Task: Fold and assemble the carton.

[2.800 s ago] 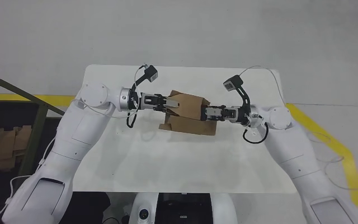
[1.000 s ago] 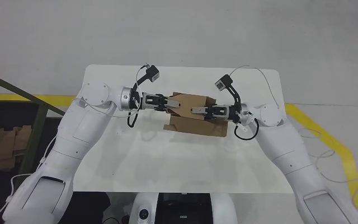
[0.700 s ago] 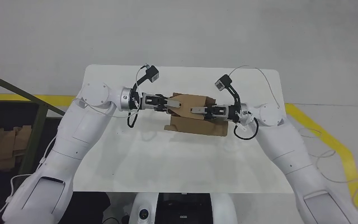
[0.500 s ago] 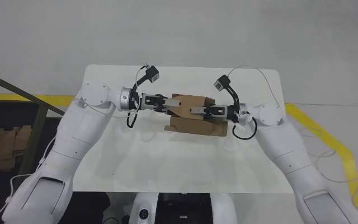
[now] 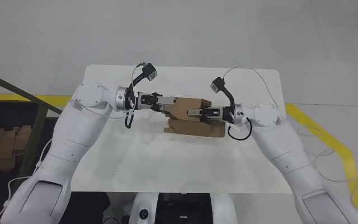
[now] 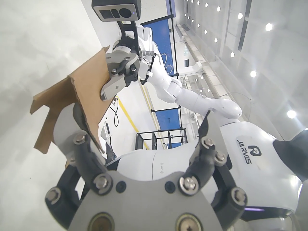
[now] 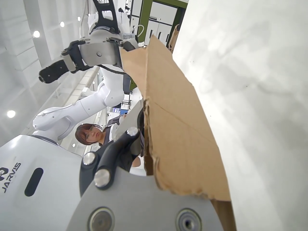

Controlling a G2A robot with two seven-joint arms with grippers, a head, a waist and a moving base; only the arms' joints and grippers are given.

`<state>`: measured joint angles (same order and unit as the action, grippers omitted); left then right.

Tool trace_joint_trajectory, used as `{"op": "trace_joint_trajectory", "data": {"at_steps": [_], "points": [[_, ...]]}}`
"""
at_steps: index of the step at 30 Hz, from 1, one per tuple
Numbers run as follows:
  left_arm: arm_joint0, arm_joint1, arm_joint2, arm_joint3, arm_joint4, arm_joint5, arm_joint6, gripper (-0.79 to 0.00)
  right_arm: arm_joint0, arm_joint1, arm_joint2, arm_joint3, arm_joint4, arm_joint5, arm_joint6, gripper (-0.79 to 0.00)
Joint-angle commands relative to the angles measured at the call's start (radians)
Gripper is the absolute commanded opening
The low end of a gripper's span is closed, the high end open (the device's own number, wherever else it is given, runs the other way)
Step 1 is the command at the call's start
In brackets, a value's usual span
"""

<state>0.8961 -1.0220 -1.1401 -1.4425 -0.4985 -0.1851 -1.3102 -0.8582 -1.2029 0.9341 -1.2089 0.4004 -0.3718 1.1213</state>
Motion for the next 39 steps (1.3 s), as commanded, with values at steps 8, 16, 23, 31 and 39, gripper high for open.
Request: {"op": "trace_joint_trajectory", "data": {"at_steps": [8, 16, 23, 31, 39], "points": [[-0.008, -0.006, 0.025, -0.023, -0.005, 0.01, 0.017, 0.0, 0.012, -0.013, -0.034, -0.003, -0.02, 0.008, -0.009, -0.785], [-0.022, -0.011, 0.043, -0.025, 0.011, 0.011, 0.028, 0.0, 0.019, -0.019, -0.046, -0.013, -0.018, 0.007, -0.001, -0.785], [-0.028, -0.013, 0.06, -0.026, 0.031, 0.012, 0.029, 0.0, 0.017, -0.021, -0.046, -0.021, -0.018, 0.006, 0.001, -0.785], [-0.015, -0.009, 0.028, -0.015, 0.002, -0.002, 0.037, 0.0, 0.008, -0.018, -0.023, -0.017, -0.009, 0.0, -0.004, -0.785], [0.017, 0.001, -0.01, -0.016, -0.012, -0.003, 0.036, 0.0, -0.013, -0.008, 0.014, -0.042, -0.001, 0.001, -0.005, -0.785]]}}
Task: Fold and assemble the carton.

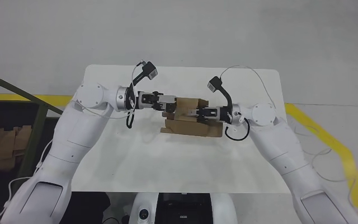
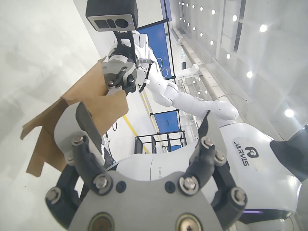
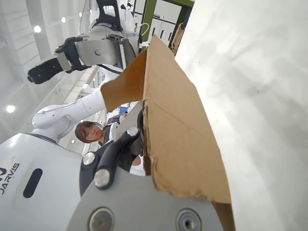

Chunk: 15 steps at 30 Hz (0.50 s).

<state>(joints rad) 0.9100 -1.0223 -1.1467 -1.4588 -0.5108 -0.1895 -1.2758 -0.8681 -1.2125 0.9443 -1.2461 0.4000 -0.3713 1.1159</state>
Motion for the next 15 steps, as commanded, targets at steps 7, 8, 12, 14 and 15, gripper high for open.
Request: {"op": "trace_joint_trajectory", "data": {"at_steps": [7, 8, 12, 14, 15], "points": [[0.007, 0.005, -0.016, 0.017, 0.028, 0.003, 0.024, 0.0, -0.021, 0.006, 0.016, -0.04, -0.001, -0.003, 0.018, -0.785], [0.007, 0.005, -0.016, 0.023, 0.041, 0.0, 0.035, 0.0, -0.024, 0.007, 0.017, -0.043, -0.001, -0.002, 0.02, -0.785], [0.004, 0.003, -0.013, 0.047, 0.048, -0.005, 0.058, 0.0, -0.032, 0.008, 0.017, -0.055, -0.003, -0.002, 0.03, -0.785], [0.001, 0.002, -0.011, 0.055, 0.049, -0.006, 0.063, 0.0, -0.035, 0.008, 0.014, -0.059, -0.004, 0.0, 0.034, -0.785], [-0.001, 0.002, -0.01, 0.057, 0.049, -0.007, 0.064, 0.0, -0.036, 0.008, 0.013, -0.061, -0.003, 0.0, 0.035, -0.785]]}}
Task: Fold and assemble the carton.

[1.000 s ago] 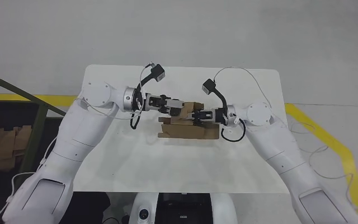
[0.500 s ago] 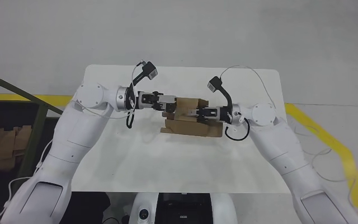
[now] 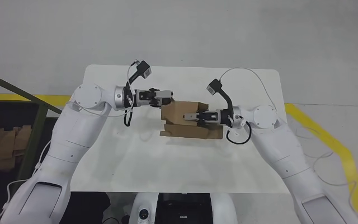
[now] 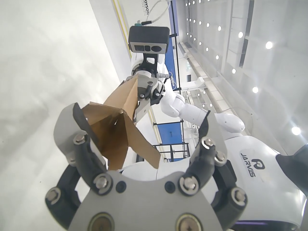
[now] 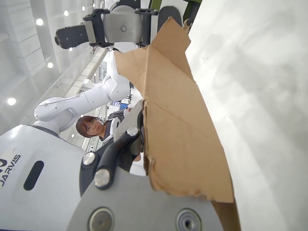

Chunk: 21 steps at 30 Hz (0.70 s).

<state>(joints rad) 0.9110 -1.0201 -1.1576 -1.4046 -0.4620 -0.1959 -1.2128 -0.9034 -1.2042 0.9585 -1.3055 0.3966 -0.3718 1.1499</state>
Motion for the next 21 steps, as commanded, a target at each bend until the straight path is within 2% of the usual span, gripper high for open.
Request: {"op": "trace_joint_trajectory", "data": {"at_steps": [1, 21], "points": [[-0.004, -0.001, 0.002, 0.006, -0.001, -0.001, 0.002, 0.0, -0.002, -0.001, -0.003, -0.004, 0.001, 0.001, 0.003, -0.785], [-0.035, -0.012, 0.036, -0.009, -0.018, 0.005, -0.001, 0.0, 0.002, -0.013, -0.045, -0.019, 0.032, -0.01, 0.035, -0.785]]}}
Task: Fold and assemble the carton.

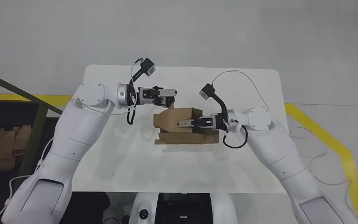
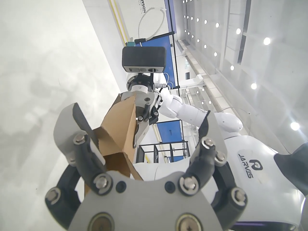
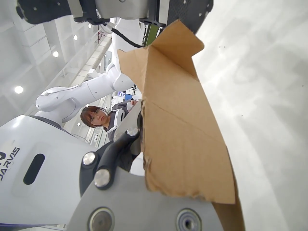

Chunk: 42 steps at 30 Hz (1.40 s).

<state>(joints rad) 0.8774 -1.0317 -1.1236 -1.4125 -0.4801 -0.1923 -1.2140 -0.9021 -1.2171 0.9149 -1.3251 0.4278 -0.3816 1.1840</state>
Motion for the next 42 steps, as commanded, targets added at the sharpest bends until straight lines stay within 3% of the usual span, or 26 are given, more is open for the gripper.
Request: {"op": "trace_joint_trajectory", "data": {"at_steps": [1, 21, 42], "points": [[-0.003, -0.001, 0.004, -0.002, -0.003, 0.001, -0.001, 0.0, 0.002, -0.001, -0.002, 0.001, 0.001, -0.001, 0.002, -0.785], [0.01, -0.002, -0.004, -0.009, -0.006, -0.014, 0.001, 0.0, -0.01, 0.001, 0.02, 0.015, 0.027, -0.005, -0.002, -0.785], [0.062, 0.013, -0.053, -0.097, 0.009, -0.003, 0.002, 0.0, -0.049, 0.011, 0.091, -0.021, 0.025, 0.067, -0.155, -0.785]]}}
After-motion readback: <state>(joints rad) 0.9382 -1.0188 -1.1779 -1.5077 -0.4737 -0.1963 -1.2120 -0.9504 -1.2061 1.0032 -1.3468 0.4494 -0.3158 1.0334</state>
